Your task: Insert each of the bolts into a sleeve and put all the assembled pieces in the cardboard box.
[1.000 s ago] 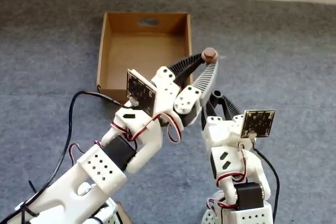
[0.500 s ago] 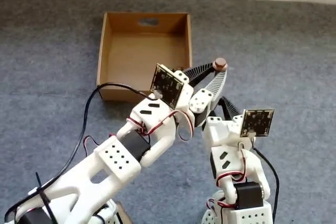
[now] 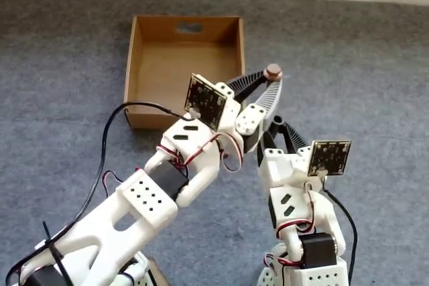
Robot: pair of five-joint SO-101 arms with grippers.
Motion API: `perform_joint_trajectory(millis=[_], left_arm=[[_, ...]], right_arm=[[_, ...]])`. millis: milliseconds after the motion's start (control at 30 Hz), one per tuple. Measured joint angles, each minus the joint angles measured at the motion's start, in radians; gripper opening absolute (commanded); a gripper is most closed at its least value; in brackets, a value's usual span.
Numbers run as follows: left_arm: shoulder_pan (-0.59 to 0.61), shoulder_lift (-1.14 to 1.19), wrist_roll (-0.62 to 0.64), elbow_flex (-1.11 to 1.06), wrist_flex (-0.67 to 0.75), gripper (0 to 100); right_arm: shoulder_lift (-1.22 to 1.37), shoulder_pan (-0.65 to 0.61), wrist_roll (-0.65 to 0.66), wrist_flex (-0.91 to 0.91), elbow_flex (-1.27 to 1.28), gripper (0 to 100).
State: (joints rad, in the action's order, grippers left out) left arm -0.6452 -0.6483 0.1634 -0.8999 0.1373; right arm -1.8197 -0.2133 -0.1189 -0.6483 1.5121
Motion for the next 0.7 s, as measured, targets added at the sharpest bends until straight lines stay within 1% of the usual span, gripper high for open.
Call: perform_joint_trajectory(millis=[267, 433, 700], left_arm=[[0.0, 0.008, 0.0, 0.0, 0.0, 1], [-0.061, 0.011, -0.002, 0.0, -0.002, 1], [-0.064, 0.012, 0.0, 0.0, -0.002, 1]], right_arm=[[0.0, 0.0, 0.0, 0.0, 0.0, 0.7], [0.0, 0.0, 0.0, 0.0, 0.0, 0.7], [0.0, -0.002, 0.0, 0.0, 0.0, 0.7]])
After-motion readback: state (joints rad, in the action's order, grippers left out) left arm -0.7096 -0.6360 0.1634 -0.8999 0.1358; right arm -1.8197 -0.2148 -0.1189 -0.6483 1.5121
